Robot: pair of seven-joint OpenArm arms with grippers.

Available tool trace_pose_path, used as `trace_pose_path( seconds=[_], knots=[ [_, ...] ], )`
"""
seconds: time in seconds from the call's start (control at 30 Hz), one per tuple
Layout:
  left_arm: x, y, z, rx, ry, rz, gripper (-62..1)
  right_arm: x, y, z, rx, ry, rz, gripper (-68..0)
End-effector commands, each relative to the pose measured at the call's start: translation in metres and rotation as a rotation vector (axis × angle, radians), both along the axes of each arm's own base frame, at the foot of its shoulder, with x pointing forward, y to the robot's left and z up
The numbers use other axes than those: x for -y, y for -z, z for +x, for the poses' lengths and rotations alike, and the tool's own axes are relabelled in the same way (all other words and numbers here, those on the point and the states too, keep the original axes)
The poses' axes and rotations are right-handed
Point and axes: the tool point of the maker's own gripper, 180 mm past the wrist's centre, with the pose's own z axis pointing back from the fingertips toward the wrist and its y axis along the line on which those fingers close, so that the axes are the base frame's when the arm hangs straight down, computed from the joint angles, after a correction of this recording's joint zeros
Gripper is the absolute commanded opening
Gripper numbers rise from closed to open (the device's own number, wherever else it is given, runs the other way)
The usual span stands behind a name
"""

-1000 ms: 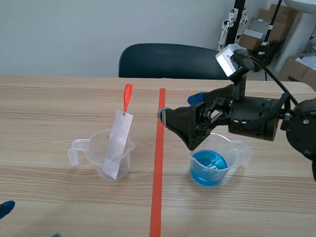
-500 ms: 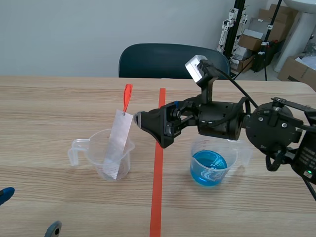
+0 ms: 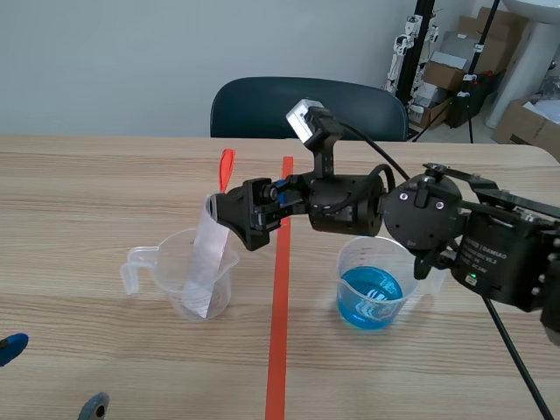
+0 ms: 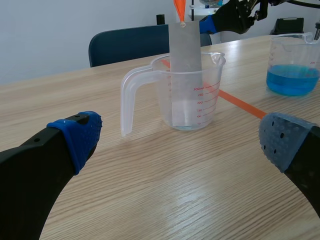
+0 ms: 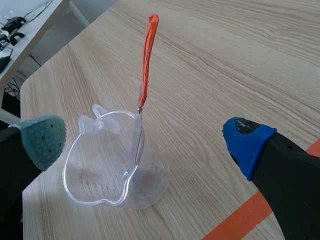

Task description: Do the redox reaction experiment. lift the metal plate out of the left beaker

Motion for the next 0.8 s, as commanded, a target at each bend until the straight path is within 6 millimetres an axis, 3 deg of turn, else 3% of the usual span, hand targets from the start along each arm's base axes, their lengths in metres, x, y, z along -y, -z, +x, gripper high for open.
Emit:
trace_pose_path(
  seconds=[0.0, 0.5, 0.67, 0.77],
  knots=[
    [-0.001, -0.01, -0.003, 0.045, -0.001, -0.029, 1.4, -0.012, -0.017, 0.005, 0.035, -0.02, 0.035, 0.4],
    [-0.002, -0.01, -0.003, 0.04, -0.001, -0.043, 1.4, -0.036, -0.011, 0.005, -0.005, -0.045, 0.038, -0.5],
    [-0.002, -0.01, -0.003, 0.04, -0.001, -0.043, 1.4, -0.039, -0.009, 0.002, -0.012, -0.056, 0.03, -22.1],
    [-0.002, -0.01, -0.003, 0.04, -0.001, -0.043, 1.4, -0.04, -0.011, 0.003, -0.009, -0.055, 0.033, -26.3]
  ],
)
